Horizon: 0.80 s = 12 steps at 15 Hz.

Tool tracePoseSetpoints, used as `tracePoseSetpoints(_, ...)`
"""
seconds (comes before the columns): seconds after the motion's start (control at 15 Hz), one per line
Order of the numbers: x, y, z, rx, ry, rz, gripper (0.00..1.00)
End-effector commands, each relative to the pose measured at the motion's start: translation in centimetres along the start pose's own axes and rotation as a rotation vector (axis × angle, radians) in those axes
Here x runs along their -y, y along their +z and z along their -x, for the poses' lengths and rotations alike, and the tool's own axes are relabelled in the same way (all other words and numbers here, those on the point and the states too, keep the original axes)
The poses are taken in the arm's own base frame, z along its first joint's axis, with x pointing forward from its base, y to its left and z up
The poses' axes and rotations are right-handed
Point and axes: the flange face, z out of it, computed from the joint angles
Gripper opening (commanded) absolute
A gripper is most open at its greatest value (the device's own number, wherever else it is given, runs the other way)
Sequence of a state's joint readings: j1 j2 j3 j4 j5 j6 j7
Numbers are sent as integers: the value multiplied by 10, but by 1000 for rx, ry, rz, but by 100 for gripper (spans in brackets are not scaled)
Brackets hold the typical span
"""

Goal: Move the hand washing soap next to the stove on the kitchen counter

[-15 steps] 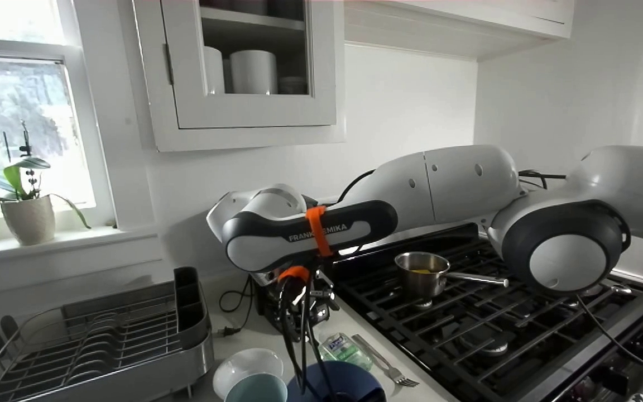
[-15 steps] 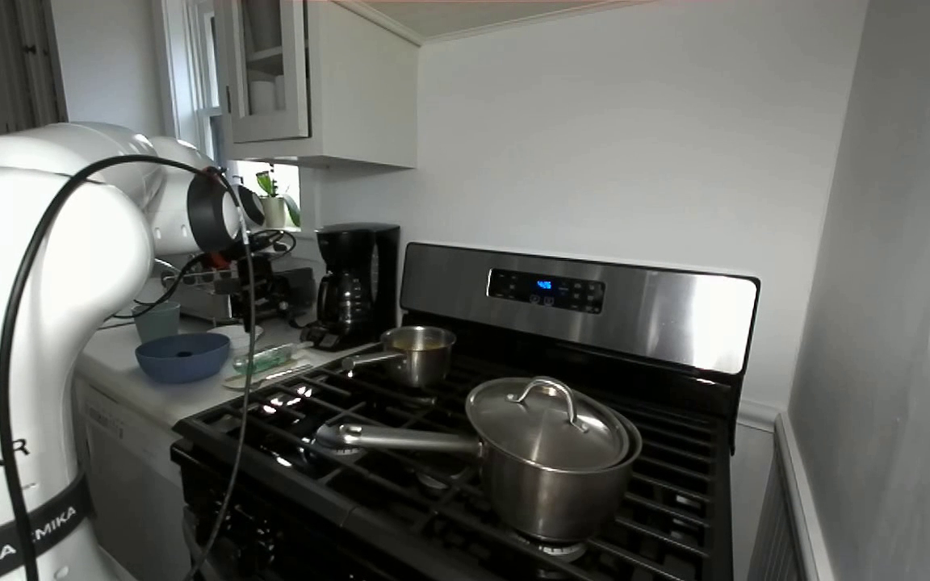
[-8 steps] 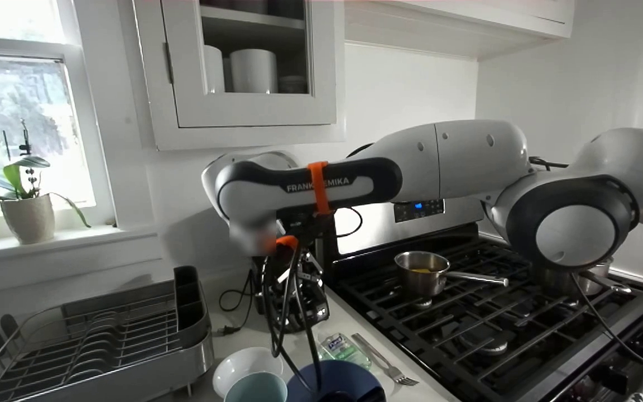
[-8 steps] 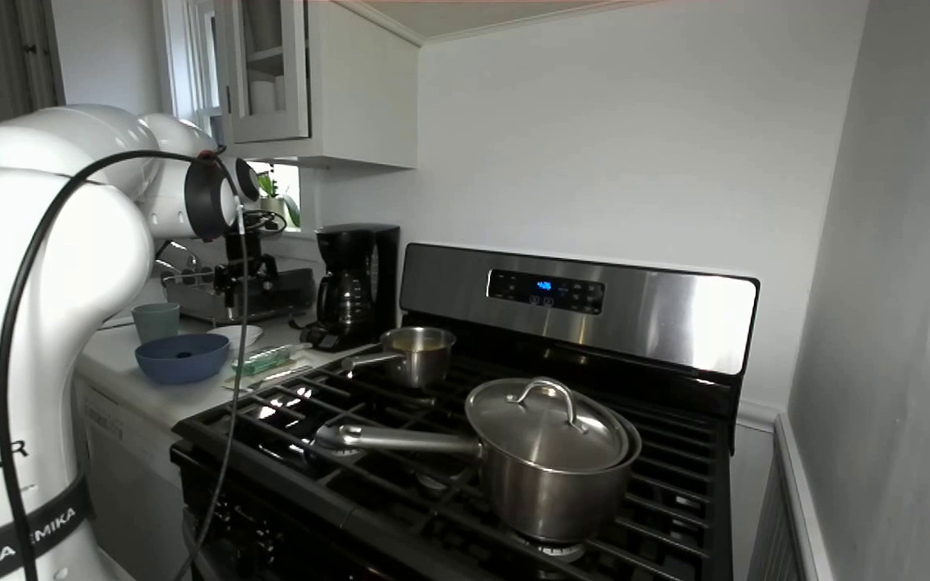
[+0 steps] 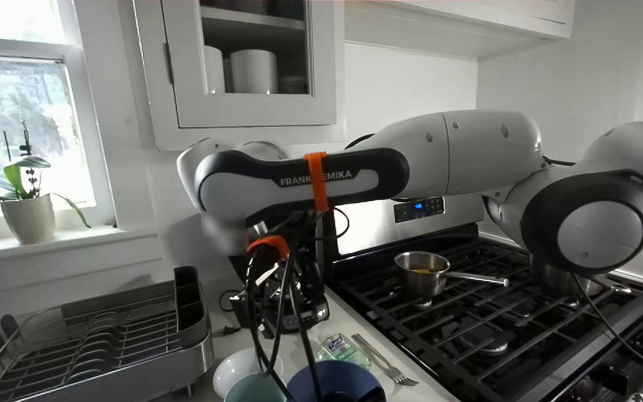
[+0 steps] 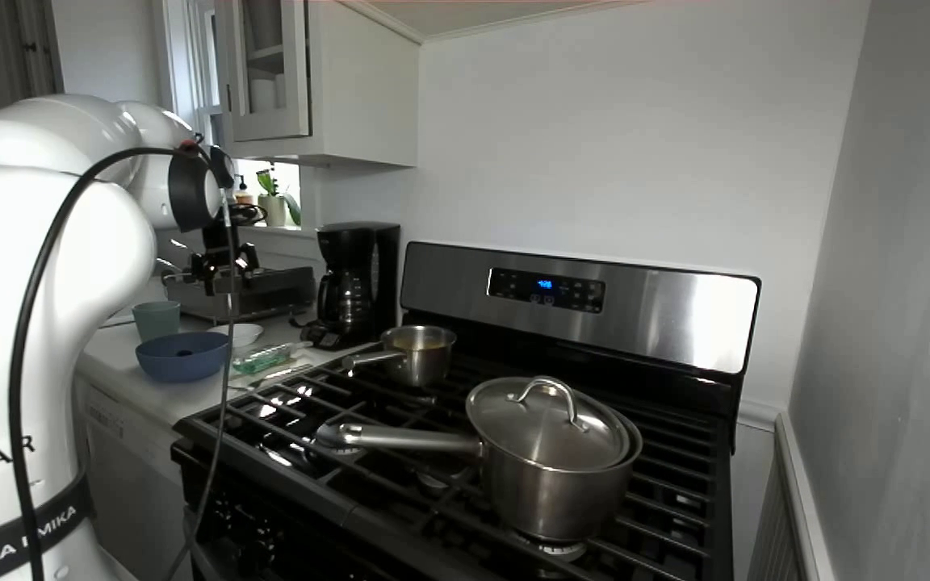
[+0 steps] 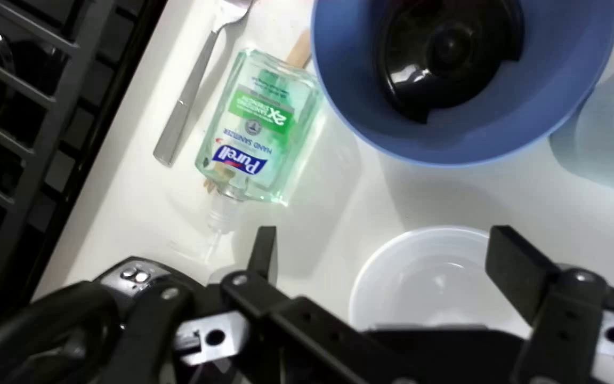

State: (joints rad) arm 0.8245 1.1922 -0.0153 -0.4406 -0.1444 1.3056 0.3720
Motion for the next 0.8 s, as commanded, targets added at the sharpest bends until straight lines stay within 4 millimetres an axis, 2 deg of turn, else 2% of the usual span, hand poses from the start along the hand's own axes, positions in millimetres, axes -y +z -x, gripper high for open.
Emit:
tracePoseSetpoints(0.0,31,-26,17,-87,-98,71,100)
tracePoseSetpoints(0.13,35,-50,31,-113,-110,104,100)
tracePoseSetpoints(0.4,42,-115,54,-254,-188,55,100)
tracePoseSetpoints(0.53,32,-145,61,-303,-264,-17,100)
tracePoseSetpoints(0.6,24,-154,63,-310,-322,-29,100)
tracePoseSetpoints(0.67,37,-137,60,-289,-238,21,100)
tracePoseSetpoints(0.73,31,-148,64,-302,-268,10,100)
